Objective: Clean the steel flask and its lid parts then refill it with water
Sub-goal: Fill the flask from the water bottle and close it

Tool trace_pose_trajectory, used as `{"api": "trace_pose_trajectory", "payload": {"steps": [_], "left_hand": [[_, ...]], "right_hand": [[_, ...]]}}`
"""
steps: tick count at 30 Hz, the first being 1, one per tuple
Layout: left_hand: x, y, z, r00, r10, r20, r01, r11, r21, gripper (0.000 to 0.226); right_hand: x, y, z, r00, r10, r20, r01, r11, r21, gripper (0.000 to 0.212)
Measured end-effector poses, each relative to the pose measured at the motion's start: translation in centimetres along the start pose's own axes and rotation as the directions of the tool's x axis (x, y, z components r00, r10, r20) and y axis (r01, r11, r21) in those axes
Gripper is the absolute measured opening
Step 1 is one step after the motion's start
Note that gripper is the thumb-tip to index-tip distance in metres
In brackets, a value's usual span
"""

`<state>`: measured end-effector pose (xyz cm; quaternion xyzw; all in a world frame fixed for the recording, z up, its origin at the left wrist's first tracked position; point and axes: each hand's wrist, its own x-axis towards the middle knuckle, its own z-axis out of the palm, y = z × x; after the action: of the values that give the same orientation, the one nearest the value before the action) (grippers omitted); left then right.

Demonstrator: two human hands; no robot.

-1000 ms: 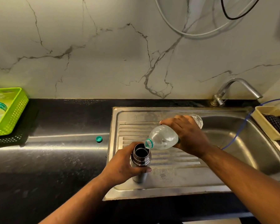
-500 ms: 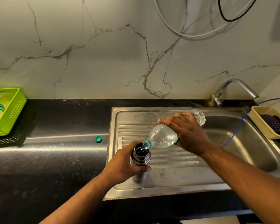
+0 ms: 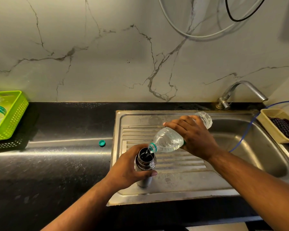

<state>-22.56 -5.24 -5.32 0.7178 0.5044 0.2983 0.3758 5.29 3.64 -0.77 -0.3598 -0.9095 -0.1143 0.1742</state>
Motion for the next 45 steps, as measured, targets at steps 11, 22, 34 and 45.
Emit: {"api": "trace_pose_trajectory", "payload": {"steps": [11,22,34,45], "left_hand": [[-0.1,0.2,-0.1,1.000,0.003,0.018,-0.003,1.000,-0.005,0.081],[-0.1,0.4,-0.2,1.000,-0.010,0.026,0.011,0.999,-0.034,0.081],[0.0,0.5,-0.2,0.998,-0.042,0.051,0.046,0.997,-0.070,0.075],[-0.1,0.2,0.0,0.999,-0.036,0.032,0.038,0.998,-0.050,0.068]], "right_hand": [[-0.1,0.3,-0.2,1.000,-0.007,-0.004,0.007,1.000,0.010,0.095],[-0.2,0.3,-0.5,1.000,-0.017,-0.009,0.017,1.000,-0.013,0.095],[0.0,0.5,-1.1,0.999,-0.025,-0.031,0.023,0.999,-0.045,0.092],[0.3,0.6,-1.5,0.999,-0.024,-0.043,0.022,0.998,-0.063,0.094]]}}
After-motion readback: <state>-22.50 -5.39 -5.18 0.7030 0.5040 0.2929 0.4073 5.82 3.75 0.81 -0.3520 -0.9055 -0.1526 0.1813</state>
